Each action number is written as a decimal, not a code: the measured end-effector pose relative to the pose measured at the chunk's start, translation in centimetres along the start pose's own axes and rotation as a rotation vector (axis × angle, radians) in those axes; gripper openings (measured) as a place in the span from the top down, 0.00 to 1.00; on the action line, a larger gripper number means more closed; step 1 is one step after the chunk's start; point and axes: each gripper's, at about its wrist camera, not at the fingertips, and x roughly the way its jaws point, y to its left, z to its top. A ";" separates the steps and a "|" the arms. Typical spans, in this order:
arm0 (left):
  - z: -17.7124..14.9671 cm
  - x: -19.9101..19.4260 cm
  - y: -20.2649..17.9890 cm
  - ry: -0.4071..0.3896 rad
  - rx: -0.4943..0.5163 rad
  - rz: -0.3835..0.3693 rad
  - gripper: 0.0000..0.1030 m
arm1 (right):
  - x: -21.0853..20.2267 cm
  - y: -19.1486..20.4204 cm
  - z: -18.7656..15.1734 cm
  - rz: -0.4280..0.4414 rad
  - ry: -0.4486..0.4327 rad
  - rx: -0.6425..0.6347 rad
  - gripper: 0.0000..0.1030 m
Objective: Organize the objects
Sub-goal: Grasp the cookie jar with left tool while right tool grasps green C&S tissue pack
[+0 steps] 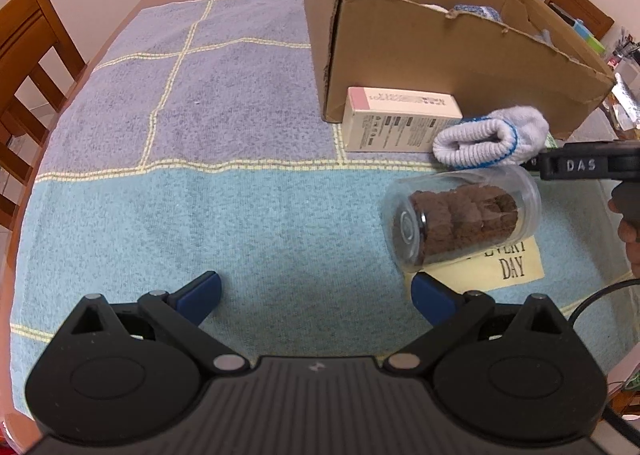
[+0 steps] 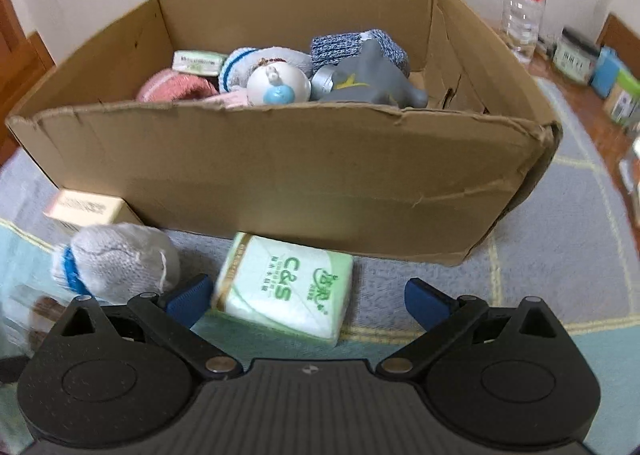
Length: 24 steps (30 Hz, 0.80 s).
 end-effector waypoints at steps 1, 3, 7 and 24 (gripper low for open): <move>0.0 0.0 -0.1 -0.001 0.001 -0.003 0.02 | 0.0 -0.1 -0.1 -0.016 0.001 -0.012 0.00; -0.1 -0.1 -0.5 0.001 0.007 -0.010 0.02 | -0.1 -0.9 -0.4 -0.039 0.002 -0.021 0.00; -0.4 -0.2 -1.8 -0.006 0.019 -0.026 0.02 | -0.6 -3.6 -1.1 -0.050 -0.011 -0.007 0.00; -1.8 1.7 -9.4 -0.060 0.022 0.069 0.01 | -1.4 -7.5 -2.3 0.012 0.007 -0.096 0.00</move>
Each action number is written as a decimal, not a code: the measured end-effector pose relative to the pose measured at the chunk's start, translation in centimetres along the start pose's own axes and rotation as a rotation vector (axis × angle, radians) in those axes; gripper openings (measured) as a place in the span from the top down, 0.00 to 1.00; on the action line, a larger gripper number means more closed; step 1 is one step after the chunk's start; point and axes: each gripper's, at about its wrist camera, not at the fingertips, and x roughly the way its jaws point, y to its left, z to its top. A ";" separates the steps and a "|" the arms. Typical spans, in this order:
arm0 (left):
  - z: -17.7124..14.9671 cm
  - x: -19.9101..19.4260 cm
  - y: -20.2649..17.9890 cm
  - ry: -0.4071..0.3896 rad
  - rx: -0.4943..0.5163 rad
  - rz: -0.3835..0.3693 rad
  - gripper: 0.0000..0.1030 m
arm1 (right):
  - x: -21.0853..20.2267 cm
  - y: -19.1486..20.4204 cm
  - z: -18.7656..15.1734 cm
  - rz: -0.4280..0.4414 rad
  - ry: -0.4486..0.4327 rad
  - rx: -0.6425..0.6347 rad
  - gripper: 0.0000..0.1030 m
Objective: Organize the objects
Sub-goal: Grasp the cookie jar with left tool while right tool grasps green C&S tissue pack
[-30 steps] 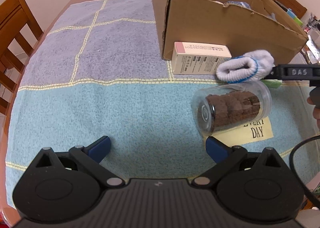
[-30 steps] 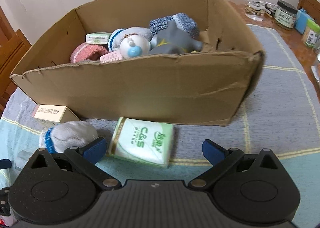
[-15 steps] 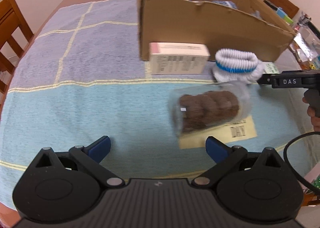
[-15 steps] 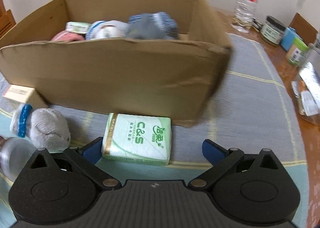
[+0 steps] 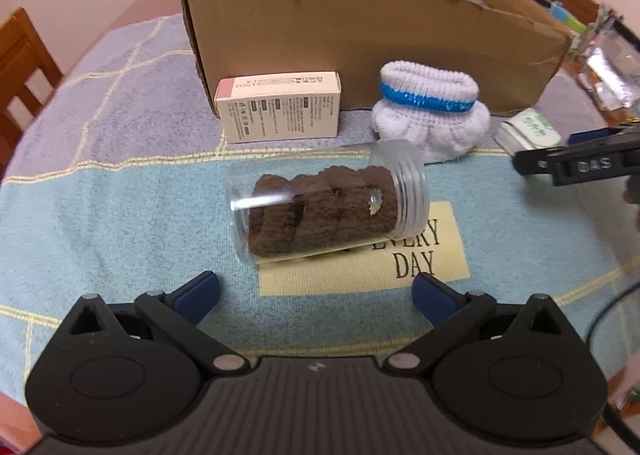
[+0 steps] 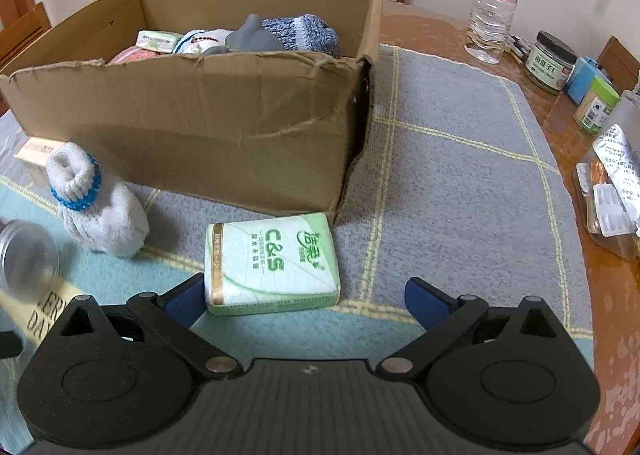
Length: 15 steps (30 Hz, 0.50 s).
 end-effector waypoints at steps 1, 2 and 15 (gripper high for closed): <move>0.0 0.0 -0.2 -0.012 -0.011 0.004 0.01 | -0.1 -0.2 -0.1 0.006 0.000 -0.007 0.00; -0.1 0.1 -0.6 -0.024 -0.023 0.018 0.01 | -0.1 -0.4 -0.2 0.011 0.000 -0.014 0.00; 1.0 1.1 -1.5 -0.095 -0.165 0.114 0.00 | -0.1 -0.9 -0.3 0.053 -0.022 -0.075 0.00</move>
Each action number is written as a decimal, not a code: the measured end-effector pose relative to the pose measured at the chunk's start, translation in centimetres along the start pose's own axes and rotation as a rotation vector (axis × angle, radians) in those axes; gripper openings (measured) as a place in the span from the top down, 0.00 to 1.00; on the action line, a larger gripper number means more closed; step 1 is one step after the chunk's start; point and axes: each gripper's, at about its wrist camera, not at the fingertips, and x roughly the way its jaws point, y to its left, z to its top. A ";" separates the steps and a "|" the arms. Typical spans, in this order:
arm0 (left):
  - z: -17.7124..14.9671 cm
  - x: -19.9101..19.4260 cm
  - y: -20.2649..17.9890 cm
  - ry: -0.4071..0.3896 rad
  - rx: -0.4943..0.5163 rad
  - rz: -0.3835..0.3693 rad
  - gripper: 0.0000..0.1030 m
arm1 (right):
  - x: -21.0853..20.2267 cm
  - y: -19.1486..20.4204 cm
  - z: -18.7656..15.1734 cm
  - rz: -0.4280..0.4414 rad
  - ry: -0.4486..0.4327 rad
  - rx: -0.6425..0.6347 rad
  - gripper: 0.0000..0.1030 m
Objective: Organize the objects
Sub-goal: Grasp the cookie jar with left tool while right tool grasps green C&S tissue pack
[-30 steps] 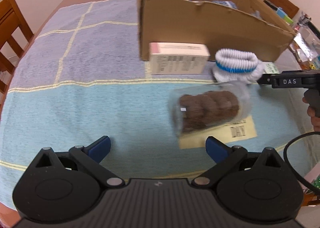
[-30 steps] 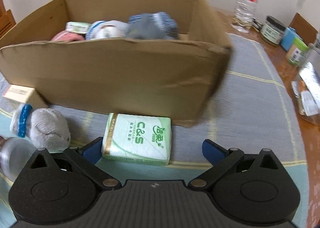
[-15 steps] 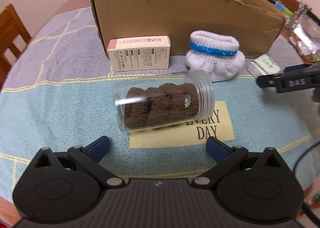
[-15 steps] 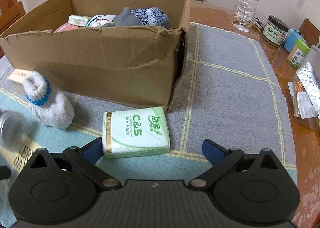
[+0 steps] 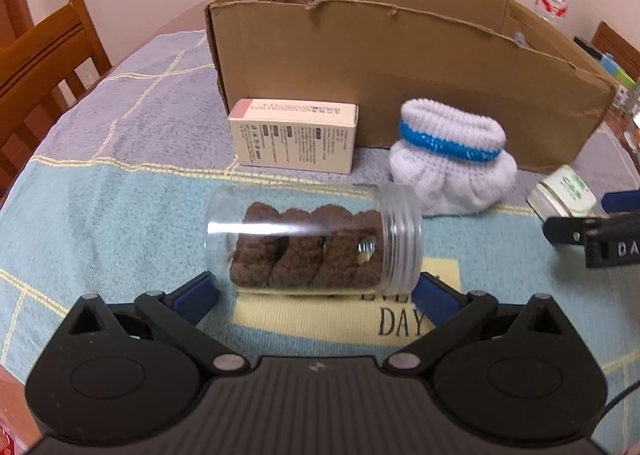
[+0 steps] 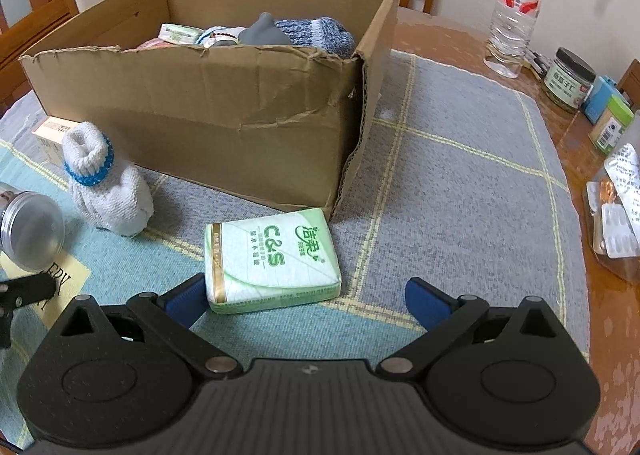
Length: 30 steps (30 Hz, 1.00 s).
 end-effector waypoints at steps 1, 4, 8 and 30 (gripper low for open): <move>-0.1 -0.2 -0.2 -0.003 -0.006 0.006 0.00 | 0.0 0.0 0.0 0.003 -0.002 -0.004 0.00; -0.1 -0.3 -0.3 -0.013 -0.012 0.028 0.01 | 0.1 -0.1 0.1 0.010 -0.009 -0.012 0.00; 0.2 -0.5 -0.4 -0.033 0.000 0.057 0.01 | 0.2 0.0 0.1 0.010 -0.020 -0.013 0.00; 1.5 -1.6 0.1 -0.069 -0.014 0.015 0.11 | -0.7 1.3 0.9 0.069 -0.004 -0.101 0.33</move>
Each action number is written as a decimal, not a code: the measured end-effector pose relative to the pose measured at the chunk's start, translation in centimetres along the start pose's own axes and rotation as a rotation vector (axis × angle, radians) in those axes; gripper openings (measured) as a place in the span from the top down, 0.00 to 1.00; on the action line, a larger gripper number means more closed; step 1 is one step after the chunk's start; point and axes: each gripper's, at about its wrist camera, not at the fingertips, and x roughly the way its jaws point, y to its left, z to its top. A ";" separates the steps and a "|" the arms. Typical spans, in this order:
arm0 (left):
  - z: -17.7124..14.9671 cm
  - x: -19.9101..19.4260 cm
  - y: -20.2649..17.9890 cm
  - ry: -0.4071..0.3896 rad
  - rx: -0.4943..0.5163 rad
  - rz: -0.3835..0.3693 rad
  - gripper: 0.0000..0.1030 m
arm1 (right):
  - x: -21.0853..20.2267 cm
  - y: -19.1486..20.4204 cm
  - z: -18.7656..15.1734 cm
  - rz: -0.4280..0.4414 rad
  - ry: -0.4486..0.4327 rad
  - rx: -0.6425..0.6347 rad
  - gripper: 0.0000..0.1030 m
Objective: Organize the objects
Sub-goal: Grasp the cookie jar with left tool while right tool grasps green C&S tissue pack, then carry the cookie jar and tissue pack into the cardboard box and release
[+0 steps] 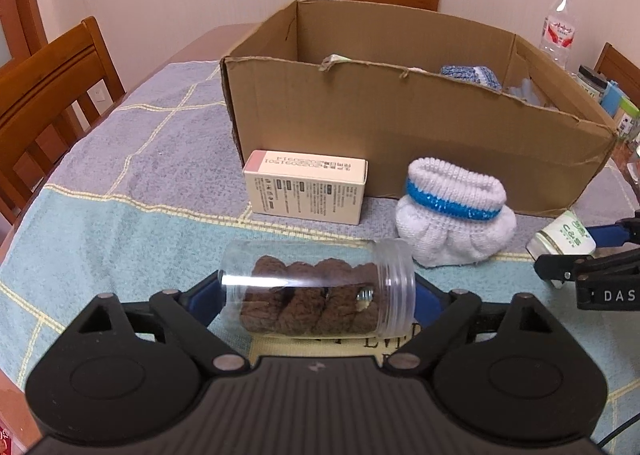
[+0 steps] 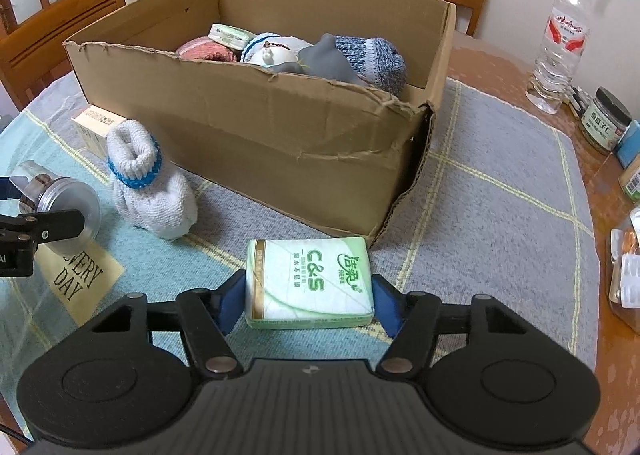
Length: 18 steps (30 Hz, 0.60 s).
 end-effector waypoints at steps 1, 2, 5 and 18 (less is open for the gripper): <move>0.0 0.0 0.0 0.003 0.003 -0.003 0.11 | -0.1 0.0 0.0 0.001 0.002 -0.002 0.33; 0.1 0.0 0.1 0.006 0.008 -0.007 0.11 | -0.1 0.1 0.0 0.003 0.005 -0.003 0.33; 0.3 -0.3 0.3 0.015 0.025 -0.031 0.11 | -0.4 0.0 0.0 0.017 0.016 -0.006 0.33; 2.9 -3.5 1.1 0.075 0.231 -0.159 0.12 | -4.6 0.2 1.5 0.075 0.056 -0.094 0.33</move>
